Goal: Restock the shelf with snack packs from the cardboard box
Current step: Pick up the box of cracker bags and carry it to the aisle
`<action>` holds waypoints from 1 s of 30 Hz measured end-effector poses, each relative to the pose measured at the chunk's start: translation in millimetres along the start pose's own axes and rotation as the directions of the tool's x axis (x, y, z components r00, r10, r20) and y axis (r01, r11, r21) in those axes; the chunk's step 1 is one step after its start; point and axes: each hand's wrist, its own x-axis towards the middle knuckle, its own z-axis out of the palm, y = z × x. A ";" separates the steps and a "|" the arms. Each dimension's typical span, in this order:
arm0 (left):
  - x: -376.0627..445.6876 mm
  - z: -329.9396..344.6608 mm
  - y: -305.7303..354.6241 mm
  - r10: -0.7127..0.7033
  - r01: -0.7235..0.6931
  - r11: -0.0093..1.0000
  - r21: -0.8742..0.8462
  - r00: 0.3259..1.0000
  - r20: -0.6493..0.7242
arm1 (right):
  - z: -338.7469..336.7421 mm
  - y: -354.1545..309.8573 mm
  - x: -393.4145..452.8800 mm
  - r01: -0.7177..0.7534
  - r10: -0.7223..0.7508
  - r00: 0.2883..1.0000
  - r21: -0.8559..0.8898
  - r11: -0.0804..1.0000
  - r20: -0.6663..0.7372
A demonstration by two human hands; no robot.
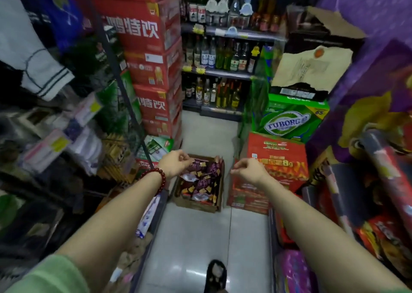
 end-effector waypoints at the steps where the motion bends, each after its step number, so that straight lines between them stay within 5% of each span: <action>1: 16.0 -0.2 -1.1 -0.012 0.012 1.000 -0.007 1.000 -0.004 | -0.9 -0.9 20.4 0.001 -0.001 1.000 -0.004 1.000 0.013; 9: 122.3 26.7 -54.2 -0.112 0.113 0.992 -0.050 0.993 0.025 | 30.6 27.5 138.3 -0.077 0.074 0.994 0.039 0.996 0.081; 20: 258.1 141.7 -224.9 -0.180 0.188 0.977 -0.097 0.980 0.082 | 201.6 152.2 278.1 -0.200 0.197 0.976 0.025 0.979 0.088; 30: 388.1 270.3 -361.1 -0.140 0.136 0.977 -0.165 0.990 -0.014 | 338.4 266.8 412.1 -0.235 0.269 0.959 0.287 0.929 -0.087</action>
